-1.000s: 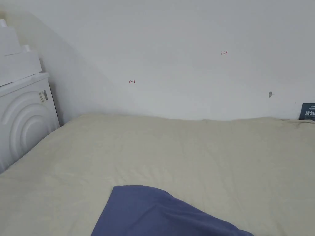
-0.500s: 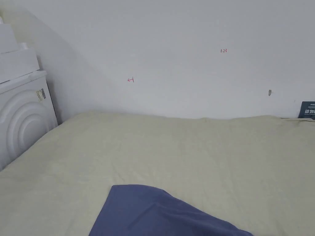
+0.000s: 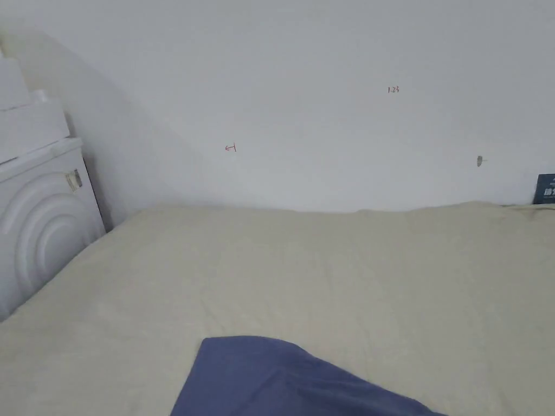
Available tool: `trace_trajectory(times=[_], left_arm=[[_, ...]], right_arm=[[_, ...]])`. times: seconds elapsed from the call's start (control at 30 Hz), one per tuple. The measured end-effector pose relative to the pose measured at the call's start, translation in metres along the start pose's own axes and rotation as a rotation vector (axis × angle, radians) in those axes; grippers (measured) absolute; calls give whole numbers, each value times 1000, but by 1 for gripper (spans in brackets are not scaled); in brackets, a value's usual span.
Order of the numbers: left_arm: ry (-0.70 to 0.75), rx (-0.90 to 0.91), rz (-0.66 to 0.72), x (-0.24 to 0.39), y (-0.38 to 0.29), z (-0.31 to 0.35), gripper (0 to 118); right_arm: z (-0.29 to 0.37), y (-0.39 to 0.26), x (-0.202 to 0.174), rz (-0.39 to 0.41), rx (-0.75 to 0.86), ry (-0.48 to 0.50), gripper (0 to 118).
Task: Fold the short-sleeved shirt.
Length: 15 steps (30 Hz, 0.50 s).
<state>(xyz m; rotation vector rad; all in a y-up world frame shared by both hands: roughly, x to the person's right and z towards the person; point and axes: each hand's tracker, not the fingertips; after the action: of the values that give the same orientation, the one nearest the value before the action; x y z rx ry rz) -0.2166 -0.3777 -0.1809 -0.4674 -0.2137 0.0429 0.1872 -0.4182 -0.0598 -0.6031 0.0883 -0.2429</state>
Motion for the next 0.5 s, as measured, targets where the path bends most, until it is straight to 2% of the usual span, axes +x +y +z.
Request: trace_trajectory(times=[0.1,0.13,0.17,0.23,0.33,0.47,0.5], left_arm=[[17,-17,-28,-14,39,-58,103],[4,-43,-41,-20,48,-78,113],[12,-87,-67,-26,60,-109,118],[59,-149,-116,-35,75,-160,118],[68,-223,-92,-54,88,-239,118],[86,-282,-59,-80,91,-327,111],[127,-297,-28,-87,89,-345,110]], right_arm=[[-3,1,2,-1,-12,-6,1],[-5,1,3,-4,-17,-8,1],[-6,0,4,-6,-21,-12,1],[-10,1,6,-12,-40,-19,1],[-21,0,11,-26,-77,-41,1],[-41,1,20,-65,-124,-69,1],[-45,2,22,-74,-118,-86,1]])
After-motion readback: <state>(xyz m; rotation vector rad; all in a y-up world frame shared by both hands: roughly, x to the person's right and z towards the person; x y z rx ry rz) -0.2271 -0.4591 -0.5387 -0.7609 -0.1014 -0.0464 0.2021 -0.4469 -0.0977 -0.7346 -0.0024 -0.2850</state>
